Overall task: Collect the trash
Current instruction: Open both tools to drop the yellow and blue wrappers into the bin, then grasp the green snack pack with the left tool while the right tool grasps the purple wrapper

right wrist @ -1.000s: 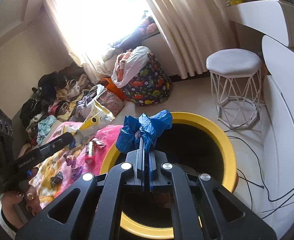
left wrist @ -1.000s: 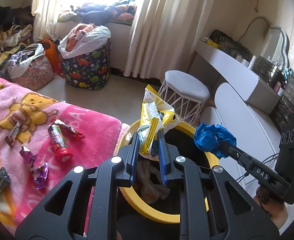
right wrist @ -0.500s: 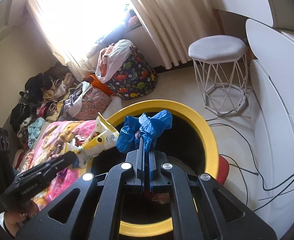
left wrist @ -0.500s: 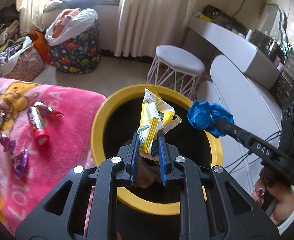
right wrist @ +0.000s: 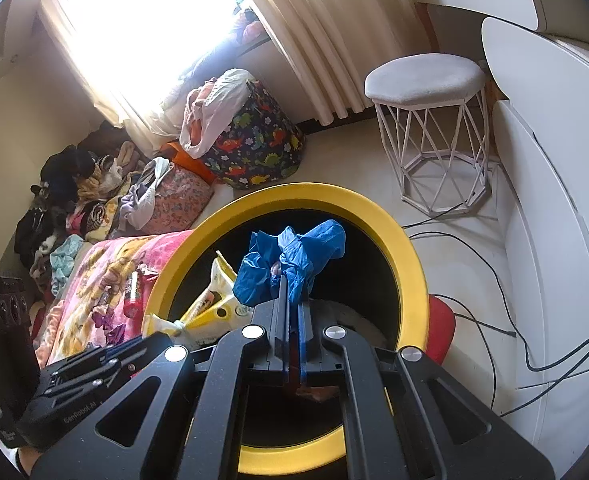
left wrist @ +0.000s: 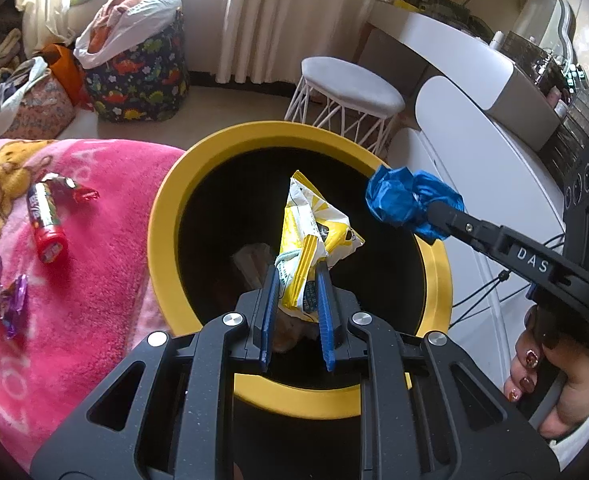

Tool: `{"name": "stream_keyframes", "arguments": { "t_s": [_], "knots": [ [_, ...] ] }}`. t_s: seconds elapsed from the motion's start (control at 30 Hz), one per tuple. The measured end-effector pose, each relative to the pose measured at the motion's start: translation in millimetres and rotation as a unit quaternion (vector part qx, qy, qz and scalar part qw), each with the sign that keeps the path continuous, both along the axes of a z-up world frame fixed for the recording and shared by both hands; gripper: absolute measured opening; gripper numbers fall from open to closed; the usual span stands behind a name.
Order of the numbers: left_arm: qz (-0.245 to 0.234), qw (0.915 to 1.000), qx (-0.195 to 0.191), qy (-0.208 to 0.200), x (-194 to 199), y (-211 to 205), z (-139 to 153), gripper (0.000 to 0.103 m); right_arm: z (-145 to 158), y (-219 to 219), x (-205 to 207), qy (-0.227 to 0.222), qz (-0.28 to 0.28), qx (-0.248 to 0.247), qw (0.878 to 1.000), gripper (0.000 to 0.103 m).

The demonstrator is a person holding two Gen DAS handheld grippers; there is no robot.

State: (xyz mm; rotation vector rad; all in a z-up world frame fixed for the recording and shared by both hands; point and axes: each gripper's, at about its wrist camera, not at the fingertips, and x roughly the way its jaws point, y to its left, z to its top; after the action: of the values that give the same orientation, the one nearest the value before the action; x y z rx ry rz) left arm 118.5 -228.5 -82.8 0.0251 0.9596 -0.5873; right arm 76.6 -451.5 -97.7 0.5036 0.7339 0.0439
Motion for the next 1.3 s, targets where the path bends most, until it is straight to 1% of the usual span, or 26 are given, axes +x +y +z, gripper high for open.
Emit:
{"name": "stream_keyframes", "arguments": {
  "t_s": [0.13, 0.17, 0.2, 0.23, 0.27, 0.3, 0.33, 0.37, 0.43, 0.5, 0.53, 0.6, 0.67, 0.83, 0.97, 1.3],
  "knots": [
    [0.000, 1.0000, 0.002, 0.003, 1, 1, -3, 0.014, -1, 0, 1, 0.002, -0.001, 0.001, 1.000, 0.004],
    [0.004, 1.0000, 0.002, 0.002, 2, 2, -3, 0.014, -1, 0, 1, 0.003, -0.004, 0.003, 1.000, 0.007],
    [0.011, 0.9999, 0.001, 0.000, 3, 5, -1, 0.014, -2, 0, 1, 0.003, -0.004, 0.005, 1.000, 0.014],
    [0.016, 0.9999, 0.001, -0.001, 4, 6, 0, 0.017, -1, 0, 2, 0.002, -0.004, 0.005, 1.000, 0.019],
    [0.022, 0.9997, -0.001, -0.003, 6, 10, 1, 0.026, -1, 0, 2, 0.000, -0.005, 0.005, 1.000, 0.029],
    [0.028, 0.9996, -0.002, -0.004, 7, 13, 3, 0.044, 0, 1, 1, -0.002, -0.006, 0.006, 1.000, 0.035],
    [0.036, 0.9993, -0.006, -0.008, 7, 17, 5, 0.051, 1, 2, 1, -0.004, -0.004, 0.005, 1.000, 0.036],
    [0.045, 0.9989, -0.012, -0.010, 8, 22, 8, 0.057, 2, 5, 1, -0.005, -0.001, 0.003, 1.000, 0.037],
    [0.061, 0.9979, -0.015, -0.016, 8, 31, 12, 0.062, 4, 6, 1, -0.009, 0.004, 0.002, 1.000, 0.039],
    [0.073, 0.9967, -0.021, -0.028, 8, 40, 18, 0.076, 7, 11, 2, -0.013, 0.012, -0.001, 1.000, 0.042],
    [0.076, 0.9962, -0.024, -0.033, 7, 43, 21, 0.079, 8, 13, 2, -0.015, 0.016, -0.002, 1.000, 0.043],
    [0.087, 0.9947, -0.030, -0.046, 4, 51, 26, 0.089, 12, 20, 3, -0.021, 0.025, -0.005, 0.999, 0.045],
    [0.100, 0.9928, -0.031, -0.058, 4, 60, 33, 0.092, 16, 26, 4, -0.027, 0.033, -0.010, 0.999, 0.047],
    [0.127, 0.9881, -0.026, -0.083, 2, 78, 45, 0.092, 26, 41, 4, -0.047, 0.052, -0.017, 0.997, 0.052],
    [0.156, 0.9825, -0.033, -0.097, 3, 100, 52, 0.092, 34, 56, 7, -0.059, 0.073, -0.024, 0.995, 0.056],
    [0.218, 0.9690, -0.043, -0.109, 5, 155, 58, 0.092, 44, 106, 22, -0.065, 0.136, -0.044, 0.988, 0.059]
  ]
}}
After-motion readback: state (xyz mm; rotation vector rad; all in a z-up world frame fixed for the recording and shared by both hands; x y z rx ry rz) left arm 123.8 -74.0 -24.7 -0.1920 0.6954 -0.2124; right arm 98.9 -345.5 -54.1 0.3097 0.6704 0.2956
